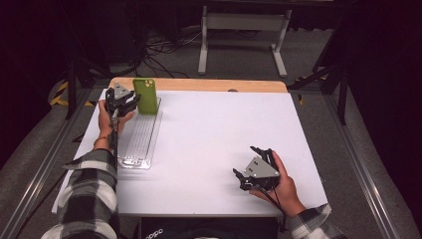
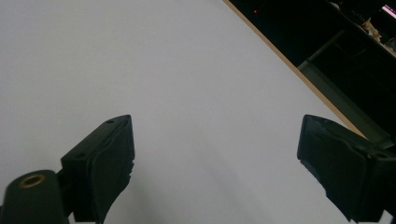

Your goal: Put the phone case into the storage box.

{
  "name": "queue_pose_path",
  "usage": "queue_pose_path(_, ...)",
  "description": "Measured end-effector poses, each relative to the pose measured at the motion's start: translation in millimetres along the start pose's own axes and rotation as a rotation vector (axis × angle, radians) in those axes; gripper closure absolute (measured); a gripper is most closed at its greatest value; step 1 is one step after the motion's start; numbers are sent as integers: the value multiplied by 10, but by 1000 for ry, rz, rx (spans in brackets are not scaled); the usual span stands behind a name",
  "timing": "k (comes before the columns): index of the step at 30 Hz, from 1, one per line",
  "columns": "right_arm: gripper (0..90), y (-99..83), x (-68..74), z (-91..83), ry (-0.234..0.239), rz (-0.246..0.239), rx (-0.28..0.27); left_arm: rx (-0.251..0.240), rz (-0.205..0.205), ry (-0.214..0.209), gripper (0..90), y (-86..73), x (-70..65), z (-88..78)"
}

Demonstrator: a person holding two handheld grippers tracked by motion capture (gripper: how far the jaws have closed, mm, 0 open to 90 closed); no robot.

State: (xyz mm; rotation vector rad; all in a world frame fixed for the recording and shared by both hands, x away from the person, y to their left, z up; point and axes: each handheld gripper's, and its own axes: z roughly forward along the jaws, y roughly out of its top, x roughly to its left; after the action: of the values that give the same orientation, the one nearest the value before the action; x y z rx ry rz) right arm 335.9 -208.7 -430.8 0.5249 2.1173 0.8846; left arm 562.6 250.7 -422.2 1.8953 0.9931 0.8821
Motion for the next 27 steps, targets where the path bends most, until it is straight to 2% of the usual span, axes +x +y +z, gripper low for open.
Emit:
queue_pose_path(8, 120, 10, 11, -5, 2, -3, -3, -5, -10, -16, 677, 2, -15, -1)
queue_pose_path(11, 120, 4, 12, -1, -1, 2, 2, 5, 6, -14, 670, 12, -18, -2)
queue_pose_path(15, 120, 3, 4, -8, -3, 3, -1, 8, -5, -22, 660, 9, -17, -12)
queue_pose_path(22, 121, -1, -13, -29, -12, 7, -14, -13, -16, -34, 657, 40, -7, -83)
queue_pose_path(23, 122, -4, -18, -33, -12, 15, -17, -28, -23, -34, 656, 53, -6, -120)
queue_pose_path(27, 123, -6, -30, -42, -11, 28, -25, -47, -13, -36, 657, 74, -24, -181)
